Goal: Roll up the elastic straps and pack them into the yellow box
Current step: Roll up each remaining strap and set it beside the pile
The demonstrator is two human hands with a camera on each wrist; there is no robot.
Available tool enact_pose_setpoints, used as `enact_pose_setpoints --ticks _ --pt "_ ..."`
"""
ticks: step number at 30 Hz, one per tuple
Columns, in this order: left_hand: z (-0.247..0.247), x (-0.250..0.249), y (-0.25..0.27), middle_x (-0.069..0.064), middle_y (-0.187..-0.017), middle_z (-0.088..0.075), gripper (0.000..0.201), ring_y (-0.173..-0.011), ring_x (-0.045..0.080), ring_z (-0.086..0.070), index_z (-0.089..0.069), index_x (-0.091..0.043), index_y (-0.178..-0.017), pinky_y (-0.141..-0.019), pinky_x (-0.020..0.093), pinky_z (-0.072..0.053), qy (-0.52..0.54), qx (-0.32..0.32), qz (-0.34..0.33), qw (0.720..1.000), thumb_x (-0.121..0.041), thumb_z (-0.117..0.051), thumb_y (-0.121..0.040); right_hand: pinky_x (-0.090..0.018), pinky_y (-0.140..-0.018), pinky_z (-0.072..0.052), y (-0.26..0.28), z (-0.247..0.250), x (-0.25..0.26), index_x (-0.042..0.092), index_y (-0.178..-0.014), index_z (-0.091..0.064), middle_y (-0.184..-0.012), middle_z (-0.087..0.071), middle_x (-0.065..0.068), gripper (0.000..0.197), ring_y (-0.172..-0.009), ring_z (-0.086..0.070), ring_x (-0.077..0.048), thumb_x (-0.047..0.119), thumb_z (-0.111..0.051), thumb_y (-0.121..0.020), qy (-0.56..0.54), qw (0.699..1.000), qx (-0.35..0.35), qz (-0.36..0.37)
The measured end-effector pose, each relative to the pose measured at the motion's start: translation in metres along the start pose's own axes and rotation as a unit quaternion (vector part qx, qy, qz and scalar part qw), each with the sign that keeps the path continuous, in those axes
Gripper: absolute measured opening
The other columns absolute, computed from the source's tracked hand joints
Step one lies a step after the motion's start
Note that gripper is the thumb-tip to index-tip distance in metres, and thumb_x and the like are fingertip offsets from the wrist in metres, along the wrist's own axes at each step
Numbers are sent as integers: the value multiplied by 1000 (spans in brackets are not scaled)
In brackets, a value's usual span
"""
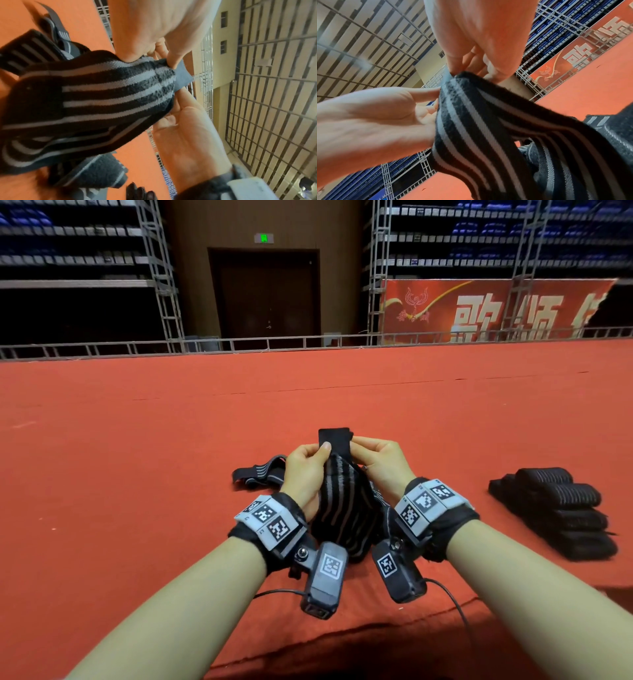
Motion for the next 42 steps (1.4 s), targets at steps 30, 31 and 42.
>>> enact_pose_setpoints --ticks 30,31,42 --pt "11 -29 -1 6 -134 -43 47 -131 30 -35 -46 -20 -134 -107 45 -34 -483 -65 -90 869 -45 -50 -94 -30 -80 -55 13 14 4 20 -102 -74 -89 -75 3 22 -66 -60 -4 15 -59 -88 336 937 -59 79" --pt "7 -33 6 8 -137 -37 54 -132 30 -31 -38 -19 -140 -108 44 -30 -518 -70 -120 844 -45 -47 -95 -28 -82 -54 15 14 6 20 -102 -75 -90 -75 3 22 -71 -62 -4 16 -59 -88 339 933 -80 90" --pt "30 -21 -19 11 -75 -52 31 -74 22 -51 -47 -17 -72 -69 40 -42 -124 -66 -135 981 -30 -44 -101 -22 -75 -48 4 -1 5 25 -95 -65 -94 -67 4 28 -82 -61 -5 0 -56 -87 191 977 -25 91"
Point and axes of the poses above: each hand's wrist, its own y-axis away from the middle knuckle, its own z-axis out of the back of the hand, x = y × z, the point moved 8 cm from there along -y, towards the middle knuckle
